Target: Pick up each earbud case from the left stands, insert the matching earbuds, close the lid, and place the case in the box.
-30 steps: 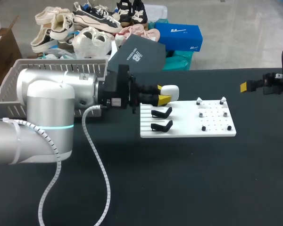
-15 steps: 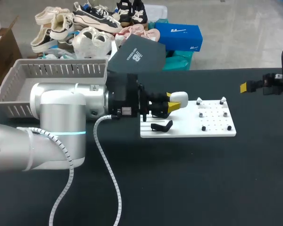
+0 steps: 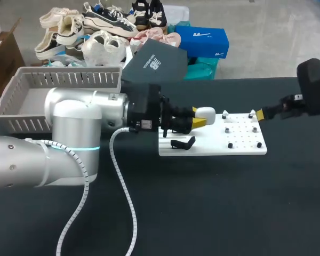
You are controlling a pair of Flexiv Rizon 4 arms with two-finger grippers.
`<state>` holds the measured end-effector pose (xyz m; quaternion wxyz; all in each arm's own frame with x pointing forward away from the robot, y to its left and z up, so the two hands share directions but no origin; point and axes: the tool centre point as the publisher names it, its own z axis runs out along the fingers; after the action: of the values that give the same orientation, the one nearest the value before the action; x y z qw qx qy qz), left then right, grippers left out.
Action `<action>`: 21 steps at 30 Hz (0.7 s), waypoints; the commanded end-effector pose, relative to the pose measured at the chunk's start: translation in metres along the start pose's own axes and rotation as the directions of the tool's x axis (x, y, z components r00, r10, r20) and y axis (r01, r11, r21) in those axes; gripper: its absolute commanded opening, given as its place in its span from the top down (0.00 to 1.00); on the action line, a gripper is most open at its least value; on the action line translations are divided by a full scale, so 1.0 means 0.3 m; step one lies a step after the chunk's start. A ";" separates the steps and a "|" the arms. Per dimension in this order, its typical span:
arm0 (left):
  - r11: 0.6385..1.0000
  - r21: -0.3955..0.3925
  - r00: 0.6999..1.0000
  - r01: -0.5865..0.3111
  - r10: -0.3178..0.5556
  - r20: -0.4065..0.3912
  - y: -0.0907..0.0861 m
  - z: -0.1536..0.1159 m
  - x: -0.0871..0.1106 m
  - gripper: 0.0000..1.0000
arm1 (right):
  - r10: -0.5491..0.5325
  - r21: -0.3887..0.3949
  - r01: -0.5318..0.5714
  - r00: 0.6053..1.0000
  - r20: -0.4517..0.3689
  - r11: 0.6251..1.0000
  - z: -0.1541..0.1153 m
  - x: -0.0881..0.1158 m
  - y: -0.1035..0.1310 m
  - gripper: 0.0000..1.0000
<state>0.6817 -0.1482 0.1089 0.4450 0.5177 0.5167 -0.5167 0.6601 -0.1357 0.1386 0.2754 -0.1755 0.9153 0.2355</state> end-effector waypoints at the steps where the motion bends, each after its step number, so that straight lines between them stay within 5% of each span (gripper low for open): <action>1: 0.999 0.054 1.000 -0.001 0.001 -0.004 0.023 0.008 0.012 1.00 | -0.025 -0.029 0.025 0.999 -0.023 0.999 0.006 0.004 0.041 0.00; 21: 0.991 0.056 0.991 -0.125 0.127 -0.037 0.040 0.028 0.015 1.00 | -0.077 -0.051 0.073 0.992 -0.095 0.996 0.055 0.028 0.167 0.00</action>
<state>0.6908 -0.1562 0.1042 0.4513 0.5711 0.4799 -0.4898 0.6354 -0.0904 0.1377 0.2397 -0.2270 0.9134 0.2382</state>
